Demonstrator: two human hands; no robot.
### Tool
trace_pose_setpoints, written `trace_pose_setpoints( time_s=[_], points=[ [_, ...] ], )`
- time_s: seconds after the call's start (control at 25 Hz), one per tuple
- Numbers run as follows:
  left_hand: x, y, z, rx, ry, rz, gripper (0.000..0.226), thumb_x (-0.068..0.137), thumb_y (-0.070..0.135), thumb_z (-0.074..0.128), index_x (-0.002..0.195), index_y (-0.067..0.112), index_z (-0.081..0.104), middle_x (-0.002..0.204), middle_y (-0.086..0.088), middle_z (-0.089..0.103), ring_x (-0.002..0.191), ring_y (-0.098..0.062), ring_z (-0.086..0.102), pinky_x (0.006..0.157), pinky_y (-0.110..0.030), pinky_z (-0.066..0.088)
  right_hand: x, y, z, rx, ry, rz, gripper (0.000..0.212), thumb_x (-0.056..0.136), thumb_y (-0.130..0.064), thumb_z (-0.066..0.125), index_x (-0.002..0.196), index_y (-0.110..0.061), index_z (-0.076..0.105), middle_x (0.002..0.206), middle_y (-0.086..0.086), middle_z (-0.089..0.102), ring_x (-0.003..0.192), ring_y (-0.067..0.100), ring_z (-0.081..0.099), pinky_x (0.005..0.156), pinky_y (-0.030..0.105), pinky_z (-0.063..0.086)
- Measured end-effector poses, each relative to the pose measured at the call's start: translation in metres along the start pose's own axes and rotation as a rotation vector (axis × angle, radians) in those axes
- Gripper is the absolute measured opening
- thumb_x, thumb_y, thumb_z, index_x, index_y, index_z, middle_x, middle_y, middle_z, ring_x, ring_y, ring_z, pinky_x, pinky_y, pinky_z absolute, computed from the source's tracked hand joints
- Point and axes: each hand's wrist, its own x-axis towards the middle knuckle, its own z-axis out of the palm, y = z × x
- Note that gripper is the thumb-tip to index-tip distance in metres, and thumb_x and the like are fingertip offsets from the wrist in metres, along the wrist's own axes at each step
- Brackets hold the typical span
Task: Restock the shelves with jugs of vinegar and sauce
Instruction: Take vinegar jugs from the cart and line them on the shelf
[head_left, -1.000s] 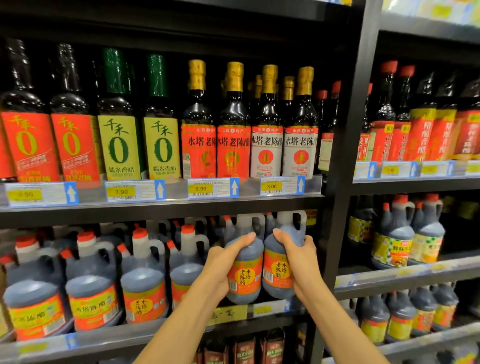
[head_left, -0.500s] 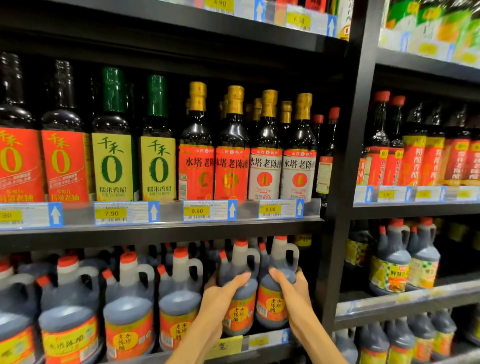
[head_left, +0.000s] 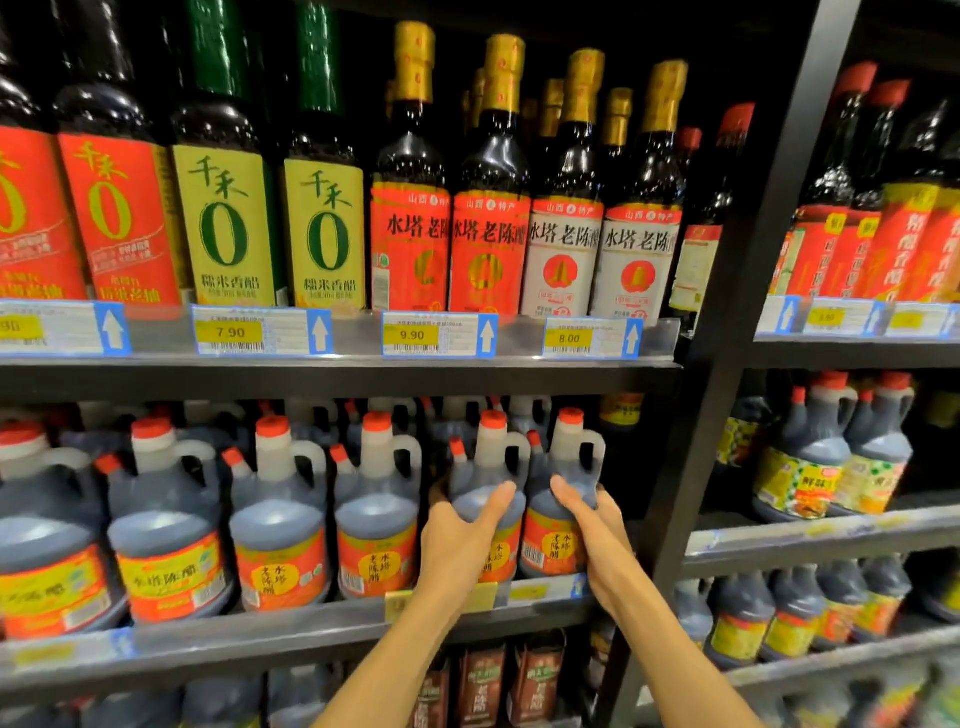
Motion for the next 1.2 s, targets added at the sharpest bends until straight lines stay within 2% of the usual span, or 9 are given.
trace_pose_setpoints(
  time_s=[0.12, 0.2, 0.28, 0.4, 0.52, 0.72, 0.92, 1.04, 1.2],
  points=[
    [-0.018, -0.014, 0.006, 0.081, 0.051, 0.102, 0.062, 0.07, 0.071, 0.076, 0.103, 0.027, 0.049, 0.108, 0.006, 0.059, 0.099, -0.014, 0.061, 0.072, -0.024, 0.051, -0.004, 0.0, 0.0, -0.013, 0.026, 0.011, 0.11, 0.045, -0.078, 0.089, 0.136, -0.023, 0.06, 0.122, 0.007, 0.075, 0.103, 0.025, 0.076, 0.087, 0.048, 0.063],
    [-0.032, -0.02, 0.01, 0.115, 0.047, 0.131, 0.085, 0.072, 0.068, 0.079, 0.134, 0.019, 0.049, 0.137, -0.004, 0.056, 0.128, -0.026, 0.054, 0.099, -0.043, 0.053, -0.009, 0.0, -0.002, -0.033, 0.05, 0.018, 0.125, 0.042, -0.08, 0.088, 0.146, -0.023, 0.049, 0.132, 0.006, 0.069, 0.111, 0.026, 0.073, 0.094, 0.052, 0.06],
    [-0.039, -0.02, 0.016, 0.157, 0.096, 0.12, 0.104, 0.075, 0.065, 0.079, 0.151, 0.009, 0.036, 0.154, -0.01, 0.042, 0.143, -0.031, 0.041, 0.112, -0.052, 0.043, -0.016, 0.001, -0.002, -0.096, 0.048, -0.007, 0.125, 0.049, -0.078, 0.086, 0.152, -0.025, 0.04, 0.141, 0.001, 0.062, 0.122, 0.022, 0.066, 0.102, 0.05, 0.056],
    [-0.04, -0.012, 0.026, 0.184, 0.224, 0.136, 0.095, 0.076, 0.05, 0.086, 0.144, 0.004, 0.039, 0.145, -0.012, 0.046, 0.135, -0.033, 0.046, 0.107, -0.052, 0.046, -0.023, 0.006, 0.003, -0.162, 0.049, -0.048, 0.093, 0.073, -0.051, 0.088, 0.149, -0.027, 0.039, 0.137, -0.004, 0.062, 0.121, 0.015, 0.064, 0.102, 0.043, 0.056],
    [-0.043, -0.008, 0.028, 0.195, 0.291, 0.143, 0.084, 0.074, 0.037, 0.091, 0.137, 0.005, 0.045, 0.136, -0.011, 0.052, 0.127, -0.034, 0.052, 0.102, -0.051, 0.048, -0.023, 0.008, 0.006, -0.215, 0.074, -0.072, 0.077, 0.079, -0.032, 0.089, 0.14, -0.026, 0.042, 0.126, -0.005, 0.064, 0.112, 0.011, 0.066, 0.095, 0.038, 0.059],
    [-0.041, -0.012, 0.021, 0.225, 0.306, 0.16, 0.07, 0.077, 0.037, 0.088, 0.128, 0.008, 0.05, 0.127, -0.01, 0.06, 0.122, -0.034, 0.057, 0.1, -0.054, 0.049, -0.017, 0.011, -0.001, -0.27, 0.002, -0.074, 0.07, 0.078, -0.035, 0.09, 0.13, -0.034, 0.044, 0.122, -0.01, 0.063, 0.112, 0.011, 0.065, 0.092, 0.036, 0.058],
    [-0.042, -0.016, 0.013, 0.254, 0.34, 0.192, 0.071, 0.076, 0.04, 0.088, 0.129, 0.011, 0.05, 0.129, -0.01, 0.063, 0.122, -0.034, 0.058, 0.099, -0.052, 0.051, -0.017, 0.012, -0.001, -0.289, -0.04, -0.067, 0.069, 0.059, -0.062, 0.085, 0.114, -0.054, 0.043, 0.12, -0.018, 0.063, 0.109, 0.006, 0.065, 0.085, 0.028, 0.056],
    [-0.043, -0.017, 0.014, 0.27, 0.348, 0.202, 0.073, 0.077, 0.041, 0.088, 0.13, 0.01, 0.049, 0.131, -0.011, 0.063, 0.123, -0.035, 0.058, 0.099, -0.053, 0.051, -0.016, 0.011, -0.004, -0.296, -0.064, -0.069, 0.08, 0.061, -0.061, 0.086, 0.128, -0.044, 0.045, 0.122, -0.017, 0.063, 0.111, 0.007, 0.065, 0.083, 0.026, 0.055],
    [-0.048, -0.021, 0.015, 0.302, 0.362, 0.219, 0.085, 0.081, 0.041, 0.085, 0.145, 0.005, 0.042, 0.145, -0.014, 0.056, 0.134, -0.034, 0.052, 0.108, -0.05, 0.047, -0.019, 0.014, -0.005, -0.365, -0.056, -0.069, 0.085, 0.075, -0.044, 0.088, 0.144, -0.032, 0.04, 0.128, -0.01, 0.062, 0.116, 0.016, 0.065, 0.095, 0.039, 0.057]
  ],
)
